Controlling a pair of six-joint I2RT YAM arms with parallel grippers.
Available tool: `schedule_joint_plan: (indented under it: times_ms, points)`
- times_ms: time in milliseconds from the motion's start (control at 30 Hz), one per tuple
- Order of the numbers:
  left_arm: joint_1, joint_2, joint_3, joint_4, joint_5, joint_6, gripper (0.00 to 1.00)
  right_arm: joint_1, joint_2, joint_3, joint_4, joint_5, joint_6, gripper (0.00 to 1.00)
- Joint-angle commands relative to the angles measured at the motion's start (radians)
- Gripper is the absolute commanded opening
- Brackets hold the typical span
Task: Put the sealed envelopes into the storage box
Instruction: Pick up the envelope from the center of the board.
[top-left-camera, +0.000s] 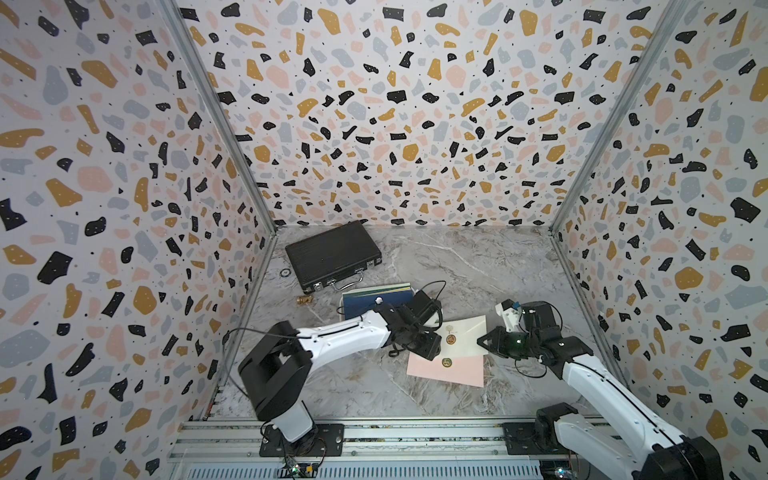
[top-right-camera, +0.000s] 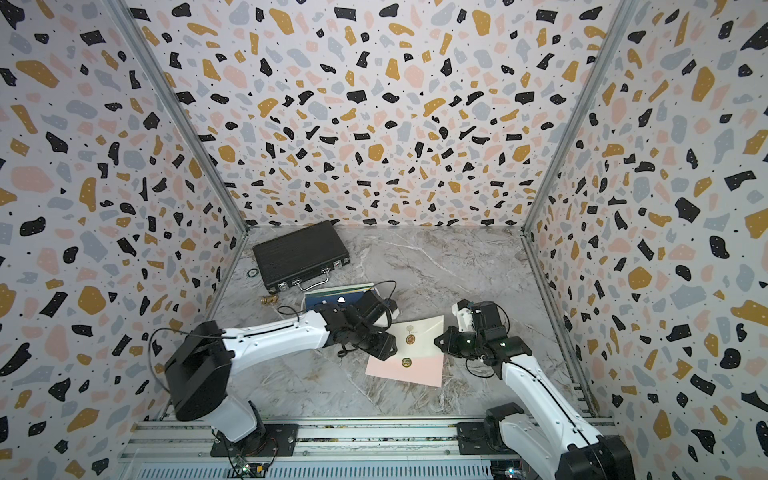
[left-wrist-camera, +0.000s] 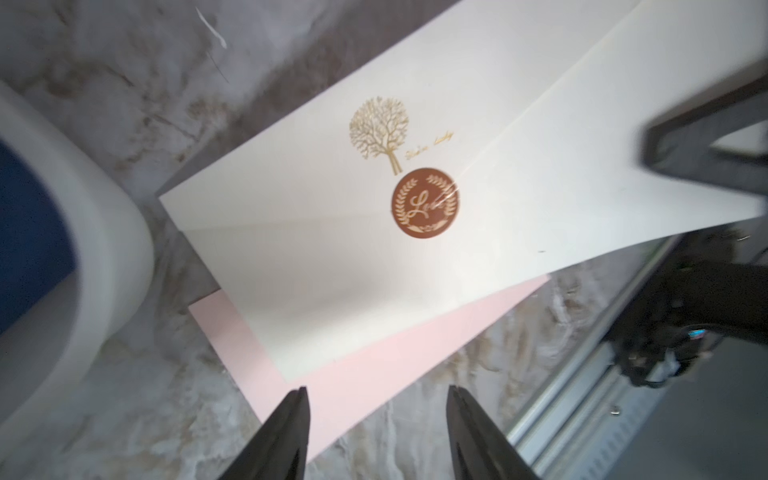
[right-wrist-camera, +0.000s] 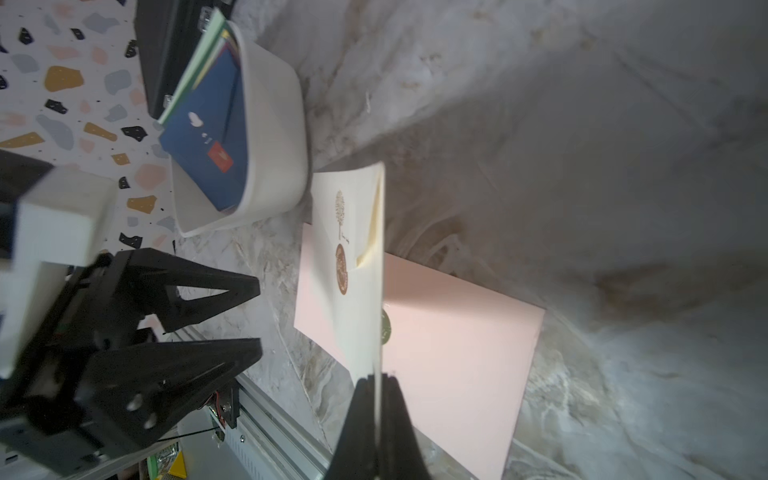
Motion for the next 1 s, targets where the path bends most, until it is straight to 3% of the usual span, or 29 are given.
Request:
schedule_joint_plan:
  times_ms: [0, 267, 433, 567, 767, 967]
  points:
    - [0.048, -0.141, 0.102, -0.103, -0.018, 0.104, 0.67, 0.004, -0.067, 0.071, -0.069, -0.014, -0.086, 0.00]
    - [0.162, -0.220, 0.282, -0.356, 0.098, 0.321, 0.75, 0.030, -0.237, 0.085, 0.112, -0.228, -0.162, 0.00]
    - [0.174, -0.270, 0.328, -0.402, 0.210, 0.452, 0.79, 0.153, -0.248, 0.075, 0.149, -0.351, -0.312, 0.00]
    - [0.174, -0.301, 0.315, -0.426, 0.260, 0.540, 0.81, 0.208, -0.259, 0.049, 0.220, -0.451, -0.342, 0.00]
    - [0.175, -0.307, 0.270, -0.476, 0.394, 0.579, 0.79, 0.222, -0.277, 0.029, 0.251, -0.478, -0.361, 0.00]
    - [0.175, -0.313, 0.223, -0.491, 0.494, 0.592, 0.64, 0.223, -0.273, 0.027, 0.252, -0.474, -0.363, 0.00]
